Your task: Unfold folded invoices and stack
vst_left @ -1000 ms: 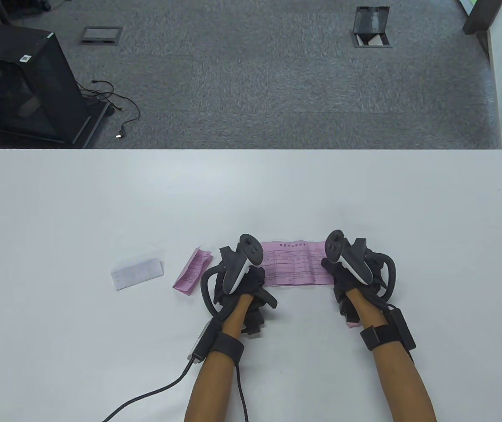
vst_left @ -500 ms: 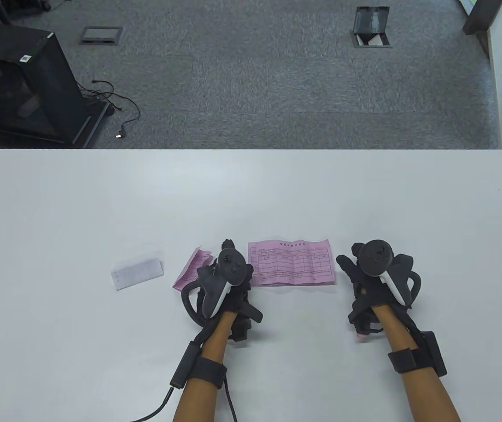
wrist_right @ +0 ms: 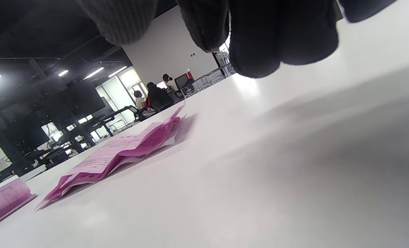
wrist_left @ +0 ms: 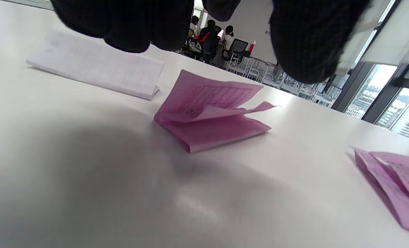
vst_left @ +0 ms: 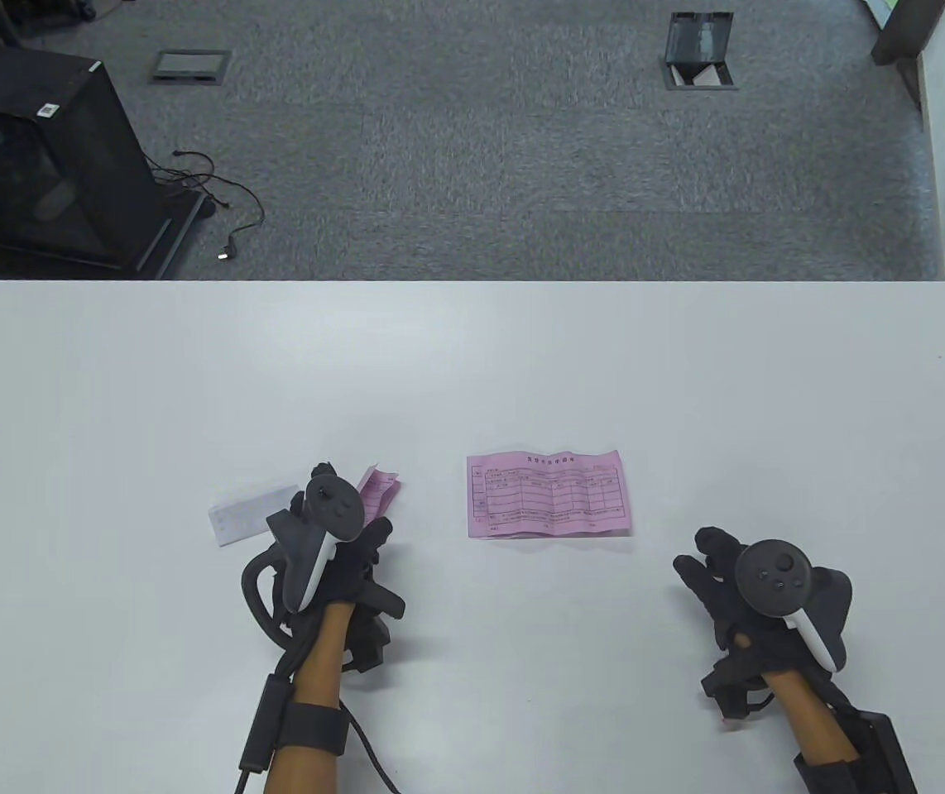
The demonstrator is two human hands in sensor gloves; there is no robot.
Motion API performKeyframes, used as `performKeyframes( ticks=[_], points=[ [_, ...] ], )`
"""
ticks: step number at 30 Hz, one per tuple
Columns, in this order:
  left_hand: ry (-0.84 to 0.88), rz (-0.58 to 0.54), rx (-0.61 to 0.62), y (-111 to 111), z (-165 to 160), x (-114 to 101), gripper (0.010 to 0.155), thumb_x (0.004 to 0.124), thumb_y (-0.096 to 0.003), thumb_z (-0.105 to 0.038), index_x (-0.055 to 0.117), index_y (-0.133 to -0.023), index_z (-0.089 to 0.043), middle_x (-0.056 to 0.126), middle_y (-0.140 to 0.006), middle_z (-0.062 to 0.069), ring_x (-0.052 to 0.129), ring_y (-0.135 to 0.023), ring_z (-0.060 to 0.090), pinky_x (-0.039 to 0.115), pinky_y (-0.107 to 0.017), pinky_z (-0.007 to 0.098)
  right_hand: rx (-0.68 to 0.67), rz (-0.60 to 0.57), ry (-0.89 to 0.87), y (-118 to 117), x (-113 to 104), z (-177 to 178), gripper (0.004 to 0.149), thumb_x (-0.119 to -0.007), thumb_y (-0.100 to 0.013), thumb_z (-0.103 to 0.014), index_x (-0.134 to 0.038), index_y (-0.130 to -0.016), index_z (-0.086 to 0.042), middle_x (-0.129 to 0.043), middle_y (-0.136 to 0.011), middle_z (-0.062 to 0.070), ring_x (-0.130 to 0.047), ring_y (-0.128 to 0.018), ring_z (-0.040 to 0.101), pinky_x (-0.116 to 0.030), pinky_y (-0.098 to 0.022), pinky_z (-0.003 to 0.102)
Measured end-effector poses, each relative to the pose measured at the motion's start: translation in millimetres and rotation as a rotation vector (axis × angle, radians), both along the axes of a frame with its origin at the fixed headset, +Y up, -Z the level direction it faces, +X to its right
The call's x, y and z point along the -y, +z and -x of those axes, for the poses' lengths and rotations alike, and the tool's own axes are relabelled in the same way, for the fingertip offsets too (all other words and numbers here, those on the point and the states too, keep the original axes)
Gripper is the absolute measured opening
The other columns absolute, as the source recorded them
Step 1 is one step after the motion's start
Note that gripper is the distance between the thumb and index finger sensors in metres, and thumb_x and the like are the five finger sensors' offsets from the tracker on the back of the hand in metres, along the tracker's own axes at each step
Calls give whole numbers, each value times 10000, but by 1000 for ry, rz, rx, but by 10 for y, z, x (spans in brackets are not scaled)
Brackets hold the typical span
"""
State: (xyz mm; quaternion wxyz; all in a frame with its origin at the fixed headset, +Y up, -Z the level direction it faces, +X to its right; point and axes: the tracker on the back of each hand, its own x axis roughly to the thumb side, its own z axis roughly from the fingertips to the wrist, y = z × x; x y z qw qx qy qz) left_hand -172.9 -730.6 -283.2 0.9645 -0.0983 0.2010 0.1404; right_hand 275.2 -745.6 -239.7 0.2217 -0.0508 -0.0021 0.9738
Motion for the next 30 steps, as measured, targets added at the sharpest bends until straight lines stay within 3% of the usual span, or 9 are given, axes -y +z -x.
performKeyframes(
  ticks=[6,11,17,23,30],
  points=[
    [-75,46,-43,-172,-117,122,904,870,-460,-506,358,-1155,-236,613,-1156,201,642,-983,469,583,-707,602,-39,0,10,4,18,39,632,-641,-465,-559,-625,-983,-197,-813,-841,134,-788,-758,415,-540,-636,660],
    [-140,166,-53,-306,-123,197,918,867,-452,-521,352,-1155,-232,624,-1151,207,658,-979,463,601,-705,586,-41,13,-4,-15,43,16,629,-641,-467,-555,-629,-981,-192,-815,-838,135,-789,-756,416,-539,-636,661],
    [-111,130,-84,-357,-28,195,730,850,-494,-447,542,-1113,-213,819,-1023,180,797,-889,409,684,-655,548,-51,16,-13,-20,45,20,626,-639,-469,-556,-635,-978,-191,-820,-833,132,-793,-752,413,-542,-636,659],
    [-166,38,-104,-345,-3,179,457,826,-520,-374,810,-948,-217,977,-852,115,922,-759,332,770,-574,495,-57,9,-14,-11,49,34,621,-639,-469,-553,-642,-973,-189,-824,-828,130,-799,-746,410,-545,-634,658],
    [-197,-75,-92,-244,0,65,411,845,-499,-376,860,-878,-216,1015,-779,70,965,-695,288,808,-528,466,-71,2,-23,0,52,47,616,-639,-469,-551,-649,-967,-188,-831,-821,127,-805,-741,407,-548,-633,657]
  ],
)
